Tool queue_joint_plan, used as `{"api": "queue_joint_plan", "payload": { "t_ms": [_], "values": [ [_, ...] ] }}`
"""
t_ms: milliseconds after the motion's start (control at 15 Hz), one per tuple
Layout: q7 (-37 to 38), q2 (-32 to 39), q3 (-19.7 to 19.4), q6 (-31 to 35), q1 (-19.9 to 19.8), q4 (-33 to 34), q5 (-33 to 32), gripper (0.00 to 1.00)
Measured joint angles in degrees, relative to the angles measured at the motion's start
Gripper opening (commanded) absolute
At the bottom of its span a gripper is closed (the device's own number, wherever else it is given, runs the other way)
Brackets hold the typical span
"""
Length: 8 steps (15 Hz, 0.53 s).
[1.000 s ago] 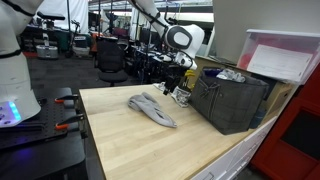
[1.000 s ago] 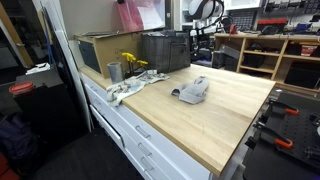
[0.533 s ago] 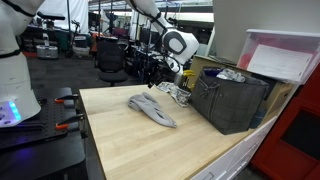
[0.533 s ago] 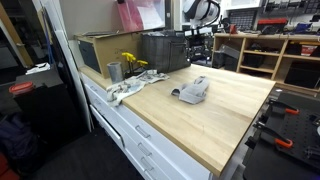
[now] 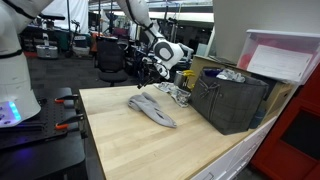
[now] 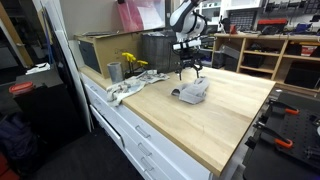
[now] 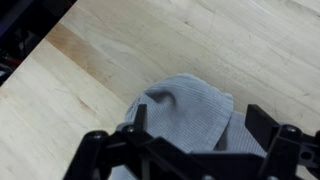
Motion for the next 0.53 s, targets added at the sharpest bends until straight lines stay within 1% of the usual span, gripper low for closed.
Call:
{"api": "queue_joint_plan", "payload": {
  "t_ms": [267,533],
  "values": [
    [0.0,2.9,0.0,0.6,2.8,0.6,-1.3,1.00],
    [0.0,5.9,-0.2,1.5,3.2,1.3,-3.1,1.00]
  ]
}}
